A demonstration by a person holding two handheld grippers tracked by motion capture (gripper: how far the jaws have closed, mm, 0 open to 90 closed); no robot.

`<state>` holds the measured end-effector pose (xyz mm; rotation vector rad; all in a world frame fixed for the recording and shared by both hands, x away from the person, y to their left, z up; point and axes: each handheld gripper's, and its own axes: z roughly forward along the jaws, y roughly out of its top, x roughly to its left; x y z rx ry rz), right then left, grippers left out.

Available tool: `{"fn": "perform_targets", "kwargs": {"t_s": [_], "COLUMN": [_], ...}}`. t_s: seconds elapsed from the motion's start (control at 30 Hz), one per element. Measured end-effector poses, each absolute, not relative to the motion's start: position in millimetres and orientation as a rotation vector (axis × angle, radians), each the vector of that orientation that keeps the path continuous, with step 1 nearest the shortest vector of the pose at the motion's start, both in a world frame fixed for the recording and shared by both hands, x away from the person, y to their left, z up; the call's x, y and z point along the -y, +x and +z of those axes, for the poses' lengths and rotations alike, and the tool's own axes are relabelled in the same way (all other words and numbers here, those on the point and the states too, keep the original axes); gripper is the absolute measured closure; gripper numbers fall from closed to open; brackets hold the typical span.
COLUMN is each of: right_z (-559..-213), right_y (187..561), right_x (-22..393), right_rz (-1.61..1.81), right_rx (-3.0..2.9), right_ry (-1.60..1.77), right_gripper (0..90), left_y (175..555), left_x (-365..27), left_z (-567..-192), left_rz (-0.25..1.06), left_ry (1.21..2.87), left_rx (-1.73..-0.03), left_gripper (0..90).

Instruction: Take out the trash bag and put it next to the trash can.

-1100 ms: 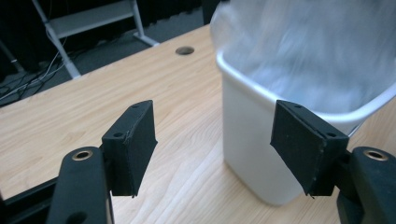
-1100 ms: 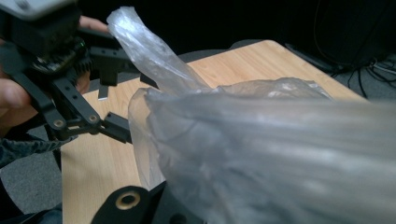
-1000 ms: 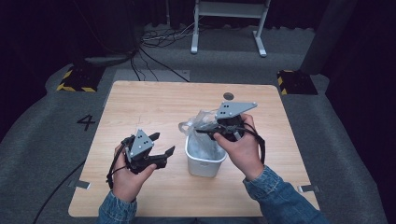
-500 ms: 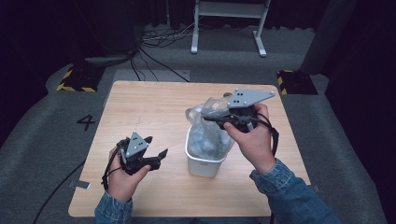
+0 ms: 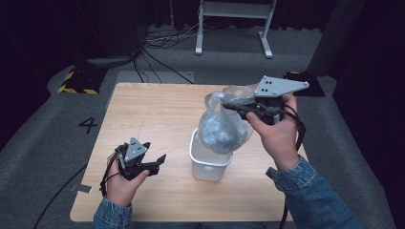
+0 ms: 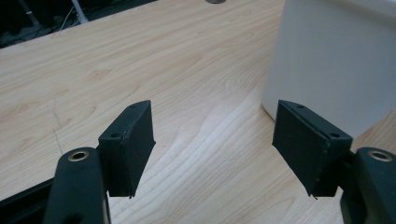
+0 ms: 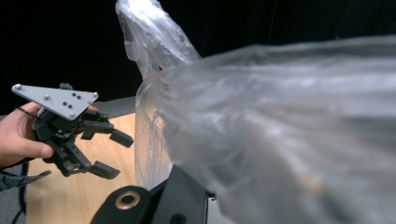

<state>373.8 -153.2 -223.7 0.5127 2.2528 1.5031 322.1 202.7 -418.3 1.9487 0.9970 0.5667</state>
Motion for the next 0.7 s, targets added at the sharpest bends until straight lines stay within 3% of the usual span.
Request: {"fn": "perform_targets", "kwargs": {"t_s": [0.7], "right_z": [-226.3], "right_y": [400.2], "right_x": [237.5], "right_rz": [1.377], "right_rx": [-2.12], "right_ry": [0.738], "right_gripper": [89.7], "left_y": [321.0], "left_x": [-225.0], "left_z": [-431.4], "left_rz": [0.586], "left_ry": [1.981], "left_rx": [-1.055], "left_gripper": [26.6]}}
